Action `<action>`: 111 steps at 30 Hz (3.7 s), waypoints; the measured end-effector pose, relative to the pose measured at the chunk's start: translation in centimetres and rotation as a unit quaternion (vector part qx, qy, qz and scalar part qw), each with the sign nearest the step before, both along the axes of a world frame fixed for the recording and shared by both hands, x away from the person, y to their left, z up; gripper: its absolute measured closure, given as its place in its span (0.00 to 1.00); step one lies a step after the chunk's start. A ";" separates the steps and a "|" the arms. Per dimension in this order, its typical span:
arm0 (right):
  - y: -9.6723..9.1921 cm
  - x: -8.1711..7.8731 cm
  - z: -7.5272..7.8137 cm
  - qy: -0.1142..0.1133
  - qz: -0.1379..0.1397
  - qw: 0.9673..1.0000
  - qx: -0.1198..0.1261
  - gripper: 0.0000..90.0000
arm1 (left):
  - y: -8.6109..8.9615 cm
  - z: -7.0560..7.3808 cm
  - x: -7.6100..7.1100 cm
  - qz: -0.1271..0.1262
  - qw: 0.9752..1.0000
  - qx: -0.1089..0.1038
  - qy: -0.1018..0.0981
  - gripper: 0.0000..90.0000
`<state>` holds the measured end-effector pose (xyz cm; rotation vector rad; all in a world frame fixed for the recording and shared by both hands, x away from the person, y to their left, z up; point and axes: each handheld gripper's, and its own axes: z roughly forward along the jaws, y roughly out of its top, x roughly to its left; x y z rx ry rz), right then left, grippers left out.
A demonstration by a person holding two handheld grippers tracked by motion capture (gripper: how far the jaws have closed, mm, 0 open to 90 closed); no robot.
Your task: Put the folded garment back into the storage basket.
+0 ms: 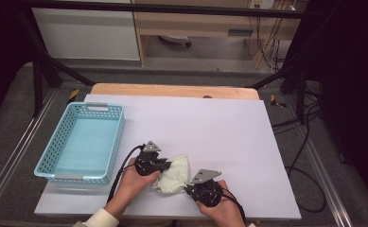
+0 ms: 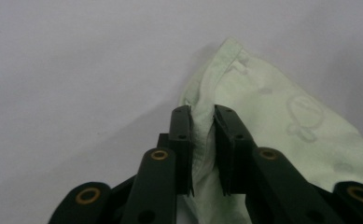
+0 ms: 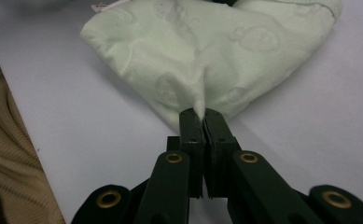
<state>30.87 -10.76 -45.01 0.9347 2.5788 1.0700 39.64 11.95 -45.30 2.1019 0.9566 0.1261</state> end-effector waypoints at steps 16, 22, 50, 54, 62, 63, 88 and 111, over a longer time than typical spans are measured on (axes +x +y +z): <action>0.3 -0.2 0.5 -0.011 0.009 1.000 0.005 0.98 | 0.9 0.9 0.5 -0.004 0.999 -0.047 0.022 0.92; 0.4 -0.2 0.7 -0.016 0.012 1.000 0.012 0.98 | 1.4 1.5 0.6 -0.006 0.998 -0.058 0.019 0.92; -0.5 1.5 3.5 -0.003 0.013 0.998 0.064 0.98 | 0.0 6.6 2.5 -0.031 0.999 -0.038 -0.006 0.92; -0.3 2.0 4.4 0.000 0.014 0.998 0.069 0.98 | 0.2 7.3 2.8 -0.031 0.999 -0.038 -0.010 0.92; 0.7 3.0 6.1 -0.002 0.034 0.997 0.069 0.98 | 1.2 8.1 3.4 -0.020 0.999 -0.047 -0.006 0.92; 0.8 3.1 6.2 -0.003 0.035 0.997 0.070 0.98 | 1.2 8.3 3.5 -0.020 0.999 -0.048 -0.007 0.92; 3.5 5.0 9.1 -0.010 0.073 0.994 0.076 0.98 | 3.6 12.0 4.9 -0.013 0.999 -0.034 -0.014 0.92; 6.1 7.6 11.1 -0.016 0.093 0.992 0.081 0.98 | 7.1 14.4 6.2 0.014 0.999 -0.039 -0.013 0.92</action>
